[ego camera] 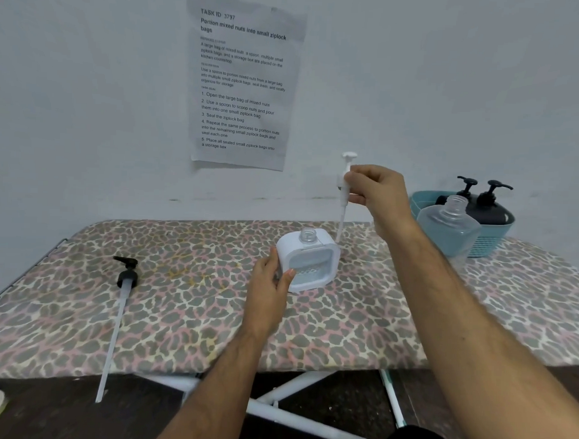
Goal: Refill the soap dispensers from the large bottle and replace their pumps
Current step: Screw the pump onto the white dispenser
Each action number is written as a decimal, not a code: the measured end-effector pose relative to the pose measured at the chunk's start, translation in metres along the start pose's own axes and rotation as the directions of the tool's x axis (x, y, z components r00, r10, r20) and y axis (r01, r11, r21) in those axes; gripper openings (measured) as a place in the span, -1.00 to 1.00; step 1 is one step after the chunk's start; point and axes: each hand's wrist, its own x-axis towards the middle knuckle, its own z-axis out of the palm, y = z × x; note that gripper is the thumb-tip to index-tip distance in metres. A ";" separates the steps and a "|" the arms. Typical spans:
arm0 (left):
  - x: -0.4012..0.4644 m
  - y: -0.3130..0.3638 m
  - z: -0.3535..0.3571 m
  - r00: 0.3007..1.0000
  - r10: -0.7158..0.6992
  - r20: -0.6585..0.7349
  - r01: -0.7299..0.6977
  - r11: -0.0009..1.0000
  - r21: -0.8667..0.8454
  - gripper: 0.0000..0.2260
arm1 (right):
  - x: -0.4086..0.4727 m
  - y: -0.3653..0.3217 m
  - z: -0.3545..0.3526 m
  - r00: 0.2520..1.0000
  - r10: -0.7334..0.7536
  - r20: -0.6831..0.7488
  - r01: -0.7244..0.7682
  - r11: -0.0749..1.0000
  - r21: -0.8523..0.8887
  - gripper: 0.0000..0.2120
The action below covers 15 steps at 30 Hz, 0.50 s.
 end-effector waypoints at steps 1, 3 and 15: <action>0.000 0.000 0.000 1.000 0.004 -0.002 -0.004 1.000 -0.002 -0.52 | -0.004 -0.004 0.002 1.000 -0.005 0.000 0.005 1.000 0.029 -0.92; 0.001 -0.001 0.001 1.000 0.012 -0.002 -0.012 1.000 -0.002 -0.53 | -0.011 -0.012 0.008 0.999 -0.033 -0.009 0.033 0.997 0.063 -0.89; 0.003 -0.004 0.001 1.000 0.020 -0.012 -0.019 1.000 0.011 -0.51 | -0.031 0.000 0.036 0.995 -0.096 0.026 0.096 0.995 -0.035 -0.86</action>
